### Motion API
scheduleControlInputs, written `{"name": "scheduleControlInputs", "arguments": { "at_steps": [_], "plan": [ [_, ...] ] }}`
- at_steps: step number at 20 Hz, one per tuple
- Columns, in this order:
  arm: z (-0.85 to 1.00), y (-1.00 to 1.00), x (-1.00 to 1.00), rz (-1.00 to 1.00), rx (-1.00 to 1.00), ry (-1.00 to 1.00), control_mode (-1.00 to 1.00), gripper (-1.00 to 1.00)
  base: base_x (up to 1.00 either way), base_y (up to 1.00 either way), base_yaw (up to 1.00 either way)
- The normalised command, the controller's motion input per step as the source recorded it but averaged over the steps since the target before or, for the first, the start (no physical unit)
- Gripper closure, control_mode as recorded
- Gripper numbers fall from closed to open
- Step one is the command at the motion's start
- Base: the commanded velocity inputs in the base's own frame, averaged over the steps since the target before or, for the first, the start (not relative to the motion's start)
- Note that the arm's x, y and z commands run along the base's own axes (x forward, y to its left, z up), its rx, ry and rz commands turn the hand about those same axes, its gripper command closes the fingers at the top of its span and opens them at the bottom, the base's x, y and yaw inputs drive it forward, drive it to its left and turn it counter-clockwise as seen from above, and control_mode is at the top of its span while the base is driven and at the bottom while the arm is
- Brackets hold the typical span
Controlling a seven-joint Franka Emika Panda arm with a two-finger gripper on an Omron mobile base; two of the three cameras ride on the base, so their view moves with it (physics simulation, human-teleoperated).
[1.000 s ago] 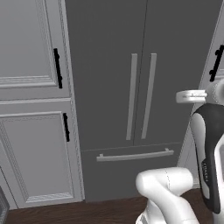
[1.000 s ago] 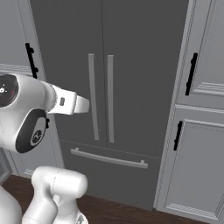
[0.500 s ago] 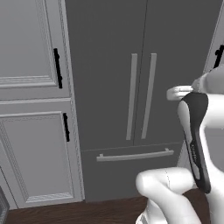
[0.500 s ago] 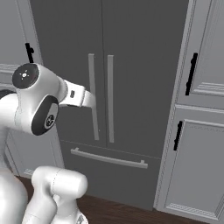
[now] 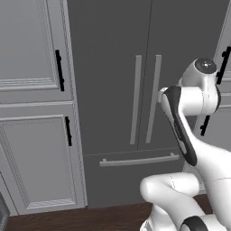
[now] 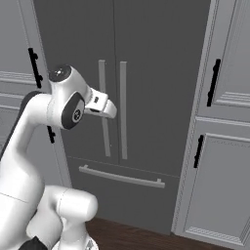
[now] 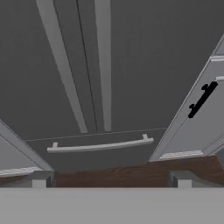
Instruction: Grab a lemon wedge from the fridge and one ice cube from the ice bowl, and put them in the glass of lemonade.
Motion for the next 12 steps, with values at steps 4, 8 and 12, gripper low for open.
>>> {"name": "scheduleControlInputs", "arguments": {
  "at_steps": [4, 8, 12],
  "plan": [
    [-0.20, -0.09, 0.55, -0.04, 0.00, 0.00, -1.00, -1.00, 0.00, 0.00, 0.00],
    [-0.14, -0.12, 0.73, -0.02, 0.00, 0.00, -1.00, -1.00, 0.00, 0.00, 0.00],
    [-0.06, -0.18, 0.75, 0.00, 0.08, -0.04, -1.00, -1.00, 0.00, 0.00, 0.00]
  ]
}}
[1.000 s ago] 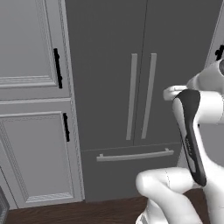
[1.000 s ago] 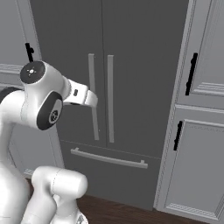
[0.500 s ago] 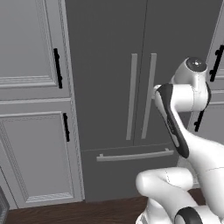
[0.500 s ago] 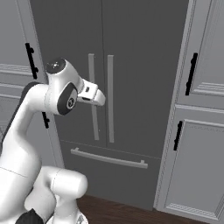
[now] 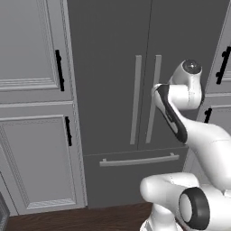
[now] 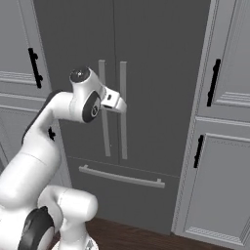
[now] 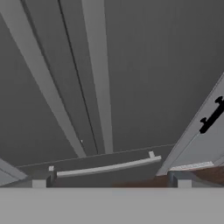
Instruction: Grab a lemon wedge from the fridge and one ice cube from the ice bowl, and put them in the glass of lemonade.
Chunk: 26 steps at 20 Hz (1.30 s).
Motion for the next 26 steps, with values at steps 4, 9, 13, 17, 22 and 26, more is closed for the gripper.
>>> {"name": "scheduleControlInputs", "arguments": {
  "at_steps": [4, 9, 13, 17, 22, 26],
  "plan": [
    [-0.15, -0.13, 0.75, 0.00, 0.04, 0.00, -1.00, -1.00, 0.00, 0.00, 0.00],
    [-0.35, -0.02, 0.75, 0.00, 0.00, 0.00, -1.00, -1.00, 0.00, 0.00, 0.00],
    [-0.39, -0.03, 0.83, 0.00, 0.00, 0.00, -1.00, -1.00, 0.00, 0.00, 0.00],
    [-0.34, -0.02, 0.72, 0.00, 0.00, 0.00, -1.00, -1.00, 0.00, 0.00, 0.00],
    [-0.28, -0.05, 0.72, 0.00, 0.00, 0.00, -1.00, -1.00, 0.00, 0.00, 0.00],
    [-0.21, -0.14, 0.61, 0.00, 0.00, 0.00, -1.00, -1.00, 0.00, 0.00, 0.00]
  ]
}}
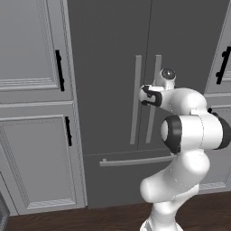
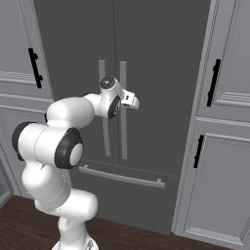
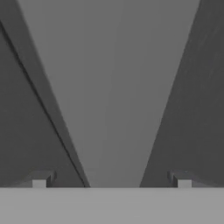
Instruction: Grab a lemon wedge from the fridge and one ice cube from the ice bowl, and put them in the glass of lemonade.
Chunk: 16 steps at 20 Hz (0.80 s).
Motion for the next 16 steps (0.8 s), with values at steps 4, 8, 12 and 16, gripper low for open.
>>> {"name": "scheduleControlInputs", "arguments": {
  "at_steps": [4, 8, 12, 16],
  "plan": [
    [-0.15, -0.19, 0.41, 0.00, 0.00, -0.01, -1.00, -1.00, 0.00, 0.00, 0.00],
    [-0.11, -0.16, 0.26, 0.00, 0.00, -0.03, -1.00, -1.00, 0.00, 0.00, 0.00],
    [0.00, -0.04, 0.28, 0.00, 0.00, 0.00, -1.00, -1.00, 0.00, 0.00, 0.00],
    [0.00, -0.01, 0.41, 0.00, 0.00, 0.00, -1.00, 1.00, 0.00, 0.00, 0.00]
  ]
}}
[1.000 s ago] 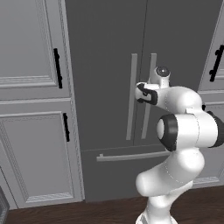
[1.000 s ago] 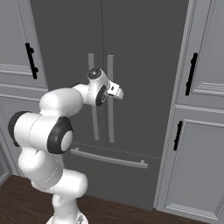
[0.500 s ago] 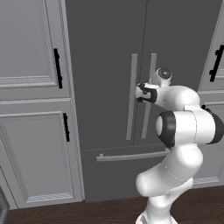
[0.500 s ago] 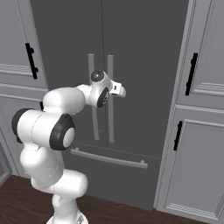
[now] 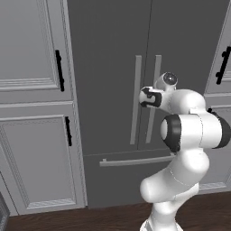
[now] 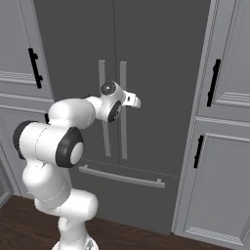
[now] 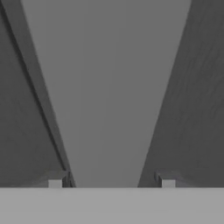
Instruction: Grab a lemon wedge from the fridge and one ice cube from the ice bowl, and put them in the glass of lemonade.
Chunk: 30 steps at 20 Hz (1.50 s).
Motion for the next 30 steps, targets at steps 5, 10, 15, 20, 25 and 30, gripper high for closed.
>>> {"name": "scheduleControlInputs", "arguments": {
  "at_steps": [5, 10, 15, 20, 25, 30],
  "plan": [
    [0.00, -0.27, 0.14, 0.01, 0.00, 0.00, -1.00, 1.00, 0.00, 0.00, 0.00],
    [0.00, -0.72, -0.09, 0.00, 0.02, 0.00, -1.00, 1.00, 0.00, 0.00, 0.00],
    [0.00, -0.73, -0.54, 0.00, 0.11, 0.00, -1.00, 1.00, 0.00, 0.00, 0.00],
    [0.09, -0.63, -0.80, 0.00, 0.17, 0.00, -1.00, 1.00, 0.00, 0.00, 0.00],
    [0.15, -0.39, -0.90, -0.01, 0.15, 0.00, -1.00, 1.00, 0.00, 0.00, 0.00],
    [0.26, -0.39, -0.78, -0.08, 0.09, 0.03, -1.00, 1.00, 0.00, 0.00, 0.00]
  ]
}}
